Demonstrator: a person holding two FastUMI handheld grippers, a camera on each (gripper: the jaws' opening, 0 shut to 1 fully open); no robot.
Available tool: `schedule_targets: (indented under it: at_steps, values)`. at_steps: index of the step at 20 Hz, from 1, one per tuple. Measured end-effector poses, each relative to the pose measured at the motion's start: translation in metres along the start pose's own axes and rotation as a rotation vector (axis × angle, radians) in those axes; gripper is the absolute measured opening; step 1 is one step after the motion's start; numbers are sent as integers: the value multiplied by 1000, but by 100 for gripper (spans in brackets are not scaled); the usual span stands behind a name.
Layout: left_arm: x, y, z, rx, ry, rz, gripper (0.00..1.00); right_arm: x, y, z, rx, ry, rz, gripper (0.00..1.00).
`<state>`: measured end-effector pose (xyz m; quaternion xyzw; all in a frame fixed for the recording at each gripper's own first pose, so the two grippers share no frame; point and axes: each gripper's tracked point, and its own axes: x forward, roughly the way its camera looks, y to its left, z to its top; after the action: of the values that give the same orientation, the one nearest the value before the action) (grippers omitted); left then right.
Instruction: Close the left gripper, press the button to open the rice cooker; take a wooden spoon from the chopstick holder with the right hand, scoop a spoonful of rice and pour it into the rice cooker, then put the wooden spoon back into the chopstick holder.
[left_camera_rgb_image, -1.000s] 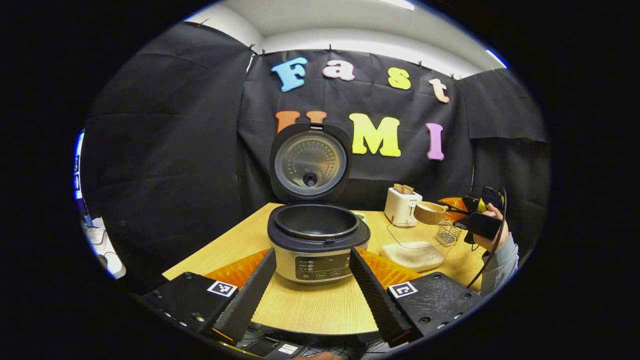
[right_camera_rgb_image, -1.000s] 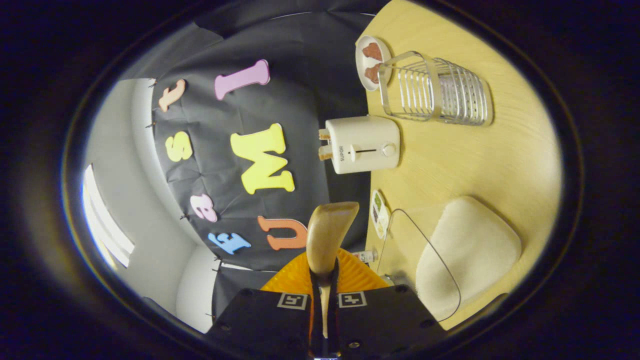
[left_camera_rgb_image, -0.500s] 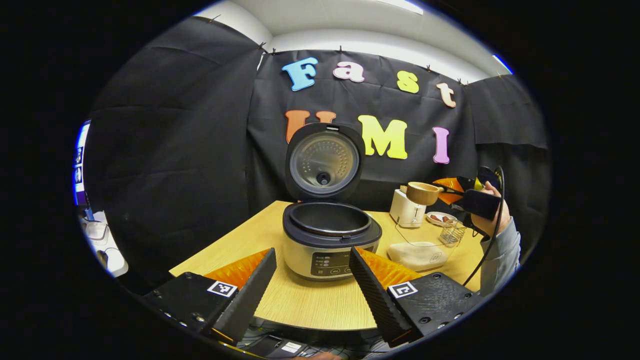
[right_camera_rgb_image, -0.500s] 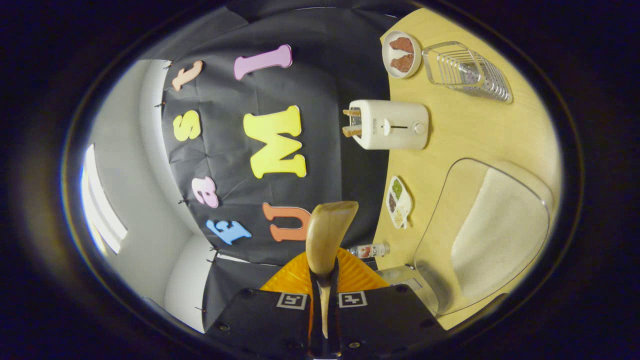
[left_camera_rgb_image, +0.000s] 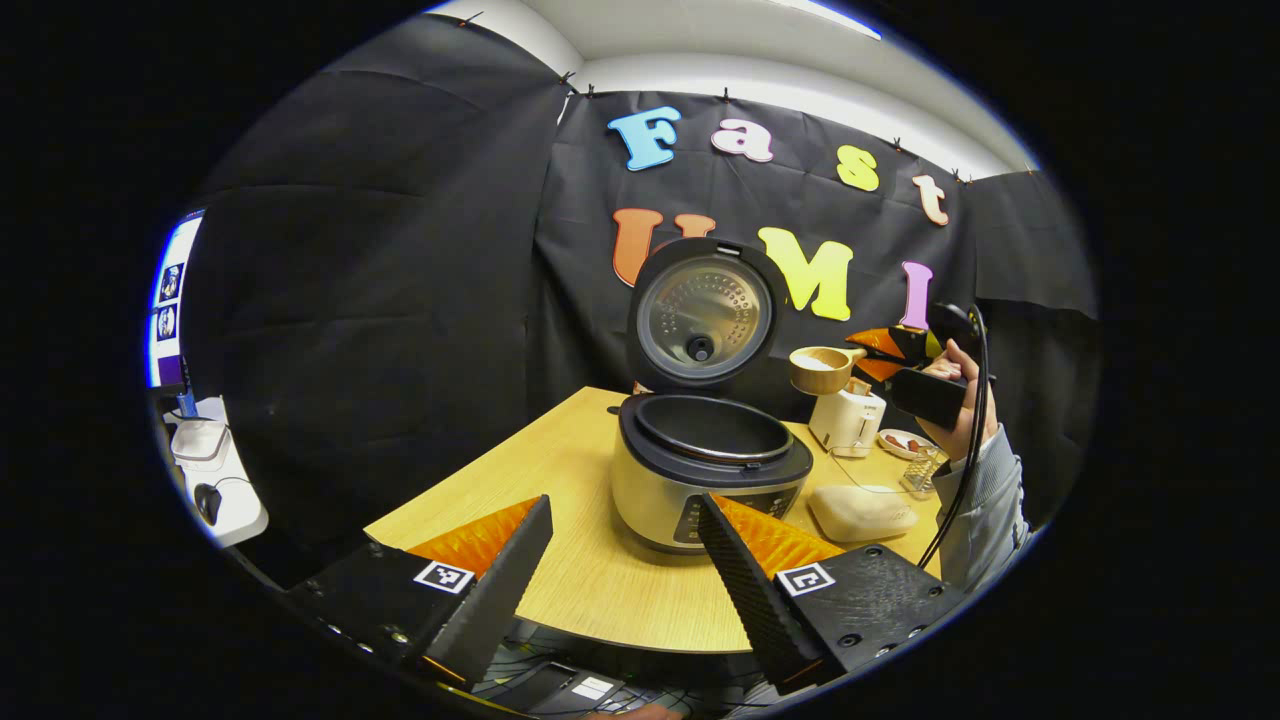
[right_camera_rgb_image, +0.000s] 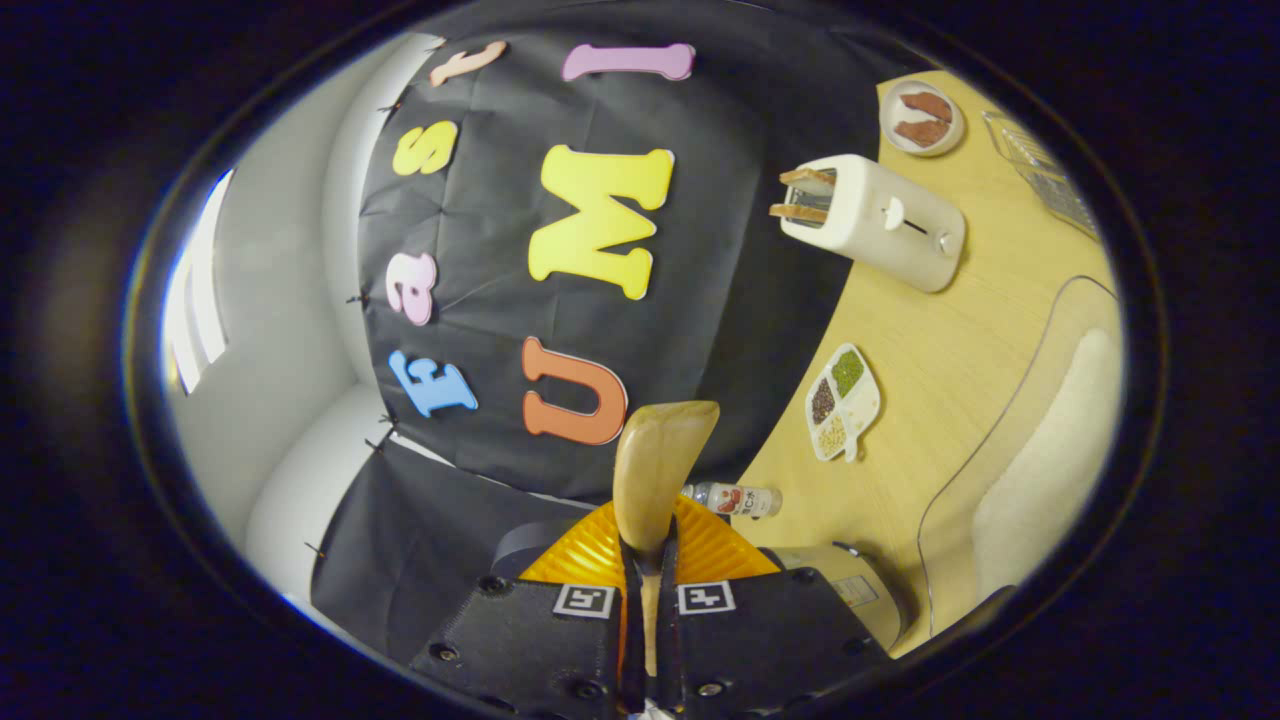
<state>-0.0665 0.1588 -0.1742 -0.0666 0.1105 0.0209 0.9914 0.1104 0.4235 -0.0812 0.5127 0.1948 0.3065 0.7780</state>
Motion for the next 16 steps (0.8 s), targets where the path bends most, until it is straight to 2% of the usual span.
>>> schedule_targets:
  at_steps: [4,8,11,16]
  values:
    - [4,-1,4,17,-13,-5,95,17,38,-24,-333,-28,83,10]
    - [8,-4,-3,29,-8,-10,95,22,62,-54,-603,-30,136,9]
    - [6,-7,-1,42,-13,-10,95,22,71,-70,-742,-38,150,10]
    - [0,-8,11,45,-52,-13,95,18,79,-85,-875,-25,173,10]
